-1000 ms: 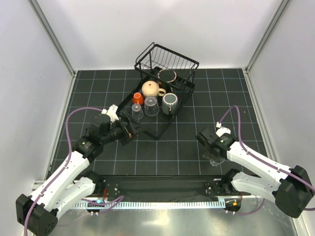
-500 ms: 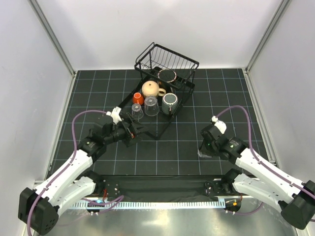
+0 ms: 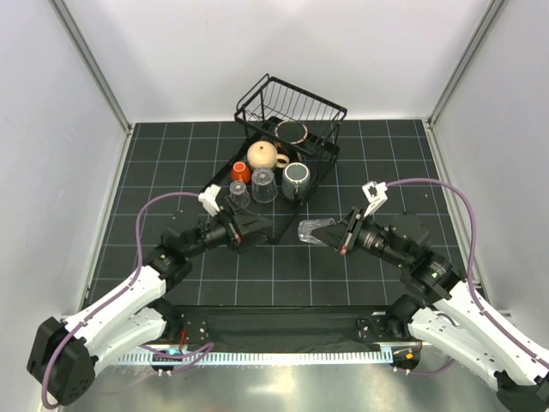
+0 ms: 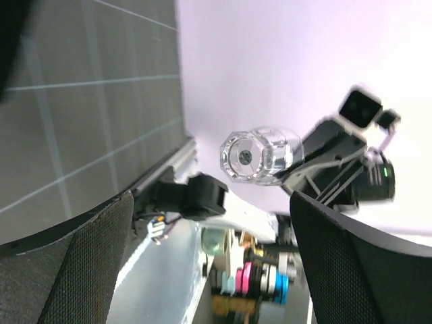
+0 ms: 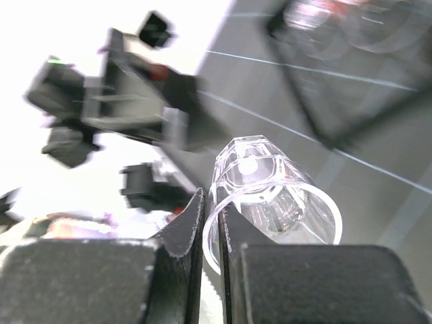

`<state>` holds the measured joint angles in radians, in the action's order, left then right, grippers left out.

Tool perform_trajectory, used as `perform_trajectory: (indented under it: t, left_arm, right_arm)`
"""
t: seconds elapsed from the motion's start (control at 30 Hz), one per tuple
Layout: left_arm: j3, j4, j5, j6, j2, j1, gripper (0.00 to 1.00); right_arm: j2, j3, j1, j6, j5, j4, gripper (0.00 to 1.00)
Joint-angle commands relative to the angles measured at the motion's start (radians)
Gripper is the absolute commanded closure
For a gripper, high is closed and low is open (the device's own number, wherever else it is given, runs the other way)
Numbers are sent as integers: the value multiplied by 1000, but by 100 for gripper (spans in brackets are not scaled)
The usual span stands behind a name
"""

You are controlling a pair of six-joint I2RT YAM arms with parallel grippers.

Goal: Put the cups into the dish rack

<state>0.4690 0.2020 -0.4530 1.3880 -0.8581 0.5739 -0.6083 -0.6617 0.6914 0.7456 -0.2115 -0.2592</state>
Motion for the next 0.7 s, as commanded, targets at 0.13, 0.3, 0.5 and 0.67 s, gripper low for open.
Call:
perform_trajectory:
  t: [0.13,0.3,0.5,0.67]
  left_arm:
    - [51,238,45,-64,-64,144,6]
    - [86,263,59,-101,-96,202,7]
    - [95,278,63,-103,-117,227,12]
    - [92,298,73,-101,-128,247,14]
  right_arm:
    - [-42,63,-3,147,-265,466,96]
    - [-48,89,-3,172,-287,514,96]
    - [-50,137,-4,199,-287,566,96]
    - [-67,151,-3,213,-298,597,96]
